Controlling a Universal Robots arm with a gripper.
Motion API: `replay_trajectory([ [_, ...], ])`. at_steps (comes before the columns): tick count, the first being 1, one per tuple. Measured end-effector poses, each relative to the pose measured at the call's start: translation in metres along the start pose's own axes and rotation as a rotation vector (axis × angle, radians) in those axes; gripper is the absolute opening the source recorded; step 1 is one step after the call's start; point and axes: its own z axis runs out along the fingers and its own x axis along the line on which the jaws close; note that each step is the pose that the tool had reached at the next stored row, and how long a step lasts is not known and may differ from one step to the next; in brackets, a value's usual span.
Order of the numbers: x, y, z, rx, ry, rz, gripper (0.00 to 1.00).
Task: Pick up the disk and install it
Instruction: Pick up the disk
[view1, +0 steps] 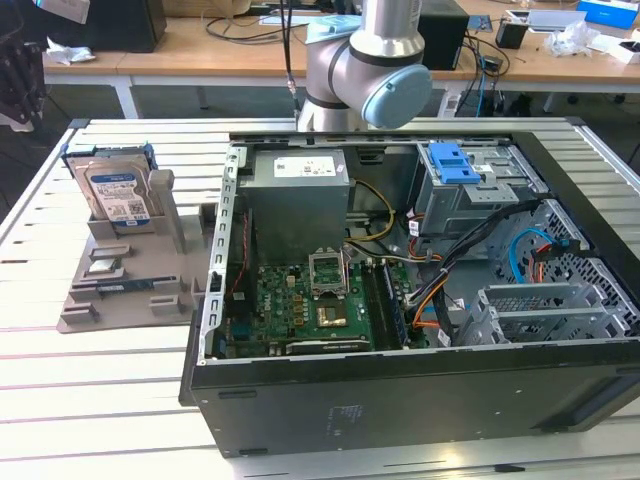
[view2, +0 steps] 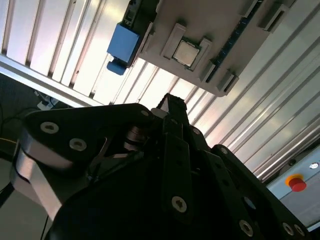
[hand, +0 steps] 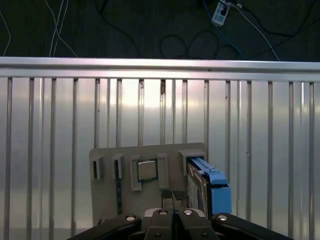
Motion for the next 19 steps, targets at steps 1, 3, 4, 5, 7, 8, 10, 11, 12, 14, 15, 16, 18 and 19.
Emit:
replay_trajectory([
  [1, -0.0002, 0.0001, 0.0002, 0.0058, 0.0000, 0.000, 0.11],
  [3, 0.0000, 0.0001, 0.0002, 0.0357, 0.0005, 0.000, 0.11],
  [4, 0.0000, 0.0001, 0.0004, 0.0477, 0.0006, 0.000, 0.11],
  [5, 0.0000, 0.0000, 0.0004, 0.0524, 0.0006, 0.000, 0.11],
  [7, 0.0000, 0.0000, 0.0003, 0.0533, 0.0006, 0.000, 0.11],
  [8, 0.0000, 0.0000, 0.0003, 0.0539, 0.0007, 0.000, 0.11],
  [10, 0.0000, 0.0001, 0.0004, 0.0551, 0.0005, 0.000, 0.11],
  [11, -0.0005, 0.0002, 0.0004, 0.0551, 0.0006, 0.000, 0.11],
  [12, -0.0034, 0.0001, 0.0005, 0.0551, 0.0005, 0.000, 0.11],
  [14, -0.0045, 0.0001, 0.0005, 0.0551, 0.0006, 0.000, 0.11],
  [15, -0.0046, 0.0000, 0.0005, 0.0550, 0.0006, 0.000, 0.11],
  [16, -0.0046, 0.0000, 0.0005, 0.0550, 0.0006, 0.000, 0.11],
  [18, -0.0047, 0.0000, 0.0005, 0.0550, 0.0006, 0.000, 0.11],
  [19, -0.0047, 0.0000, 0.0005, 0.0550, 0.0006, 0.000, 0.11],
])
